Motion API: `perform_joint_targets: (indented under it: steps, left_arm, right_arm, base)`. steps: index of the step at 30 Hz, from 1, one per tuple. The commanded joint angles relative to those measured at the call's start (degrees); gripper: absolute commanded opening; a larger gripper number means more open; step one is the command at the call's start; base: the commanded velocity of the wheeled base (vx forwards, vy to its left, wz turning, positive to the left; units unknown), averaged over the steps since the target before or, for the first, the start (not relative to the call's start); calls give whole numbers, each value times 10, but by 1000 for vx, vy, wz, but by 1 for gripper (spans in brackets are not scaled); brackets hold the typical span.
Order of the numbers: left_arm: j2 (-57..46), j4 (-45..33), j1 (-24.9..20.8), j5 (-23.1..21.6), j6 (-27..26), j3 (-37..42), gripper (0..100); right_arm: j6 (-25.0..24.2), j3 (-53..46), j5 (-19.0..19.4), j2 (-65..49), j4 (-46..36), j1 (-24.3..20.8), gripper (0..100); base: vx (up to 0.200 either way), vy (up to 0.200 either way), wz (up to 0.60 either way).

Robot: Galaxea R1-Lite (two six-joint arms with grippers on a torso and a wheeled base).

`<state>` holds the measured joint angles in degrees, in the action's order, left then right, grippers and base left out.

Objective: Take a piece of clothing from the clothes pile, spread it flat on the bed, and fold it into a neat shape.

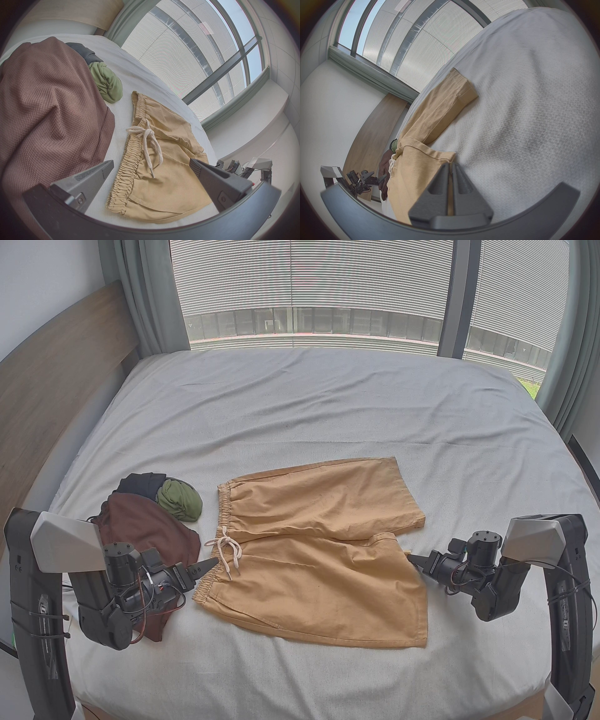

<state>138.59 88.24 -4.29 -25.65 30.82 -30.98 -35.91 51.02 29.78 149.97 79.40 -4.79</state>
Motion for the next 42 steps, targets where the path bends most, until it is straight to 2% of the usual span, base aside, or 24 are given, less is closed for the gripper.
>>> perform_joint_targets:
  steps: [1,15,36,37,42]
  left_arm:
    - [3,0,-3,0,0,0,100]
    - [14,0,-4,1,-2,-4,100]
    - [19,0,-5,2,-5,-5,100]
    - [19,0,-5,2,-5,-3,100]
    - [17,0,-4,2,4,4,100]
  right_arm:
    - [1,0,1,-5,4,3,0]
    - [5,-13,1,-50,11,56,0]
    - [8,-7,0,-48,9,63,0]
    - [9,-7,0,-49,9,63,100]
    - [14,-13,0,-70,8,78,100]
  base:
    - [0,0,0]
    - [0,0,0]
    - [0,0,0]
    - [0,0,0]
    - [0,0,0]
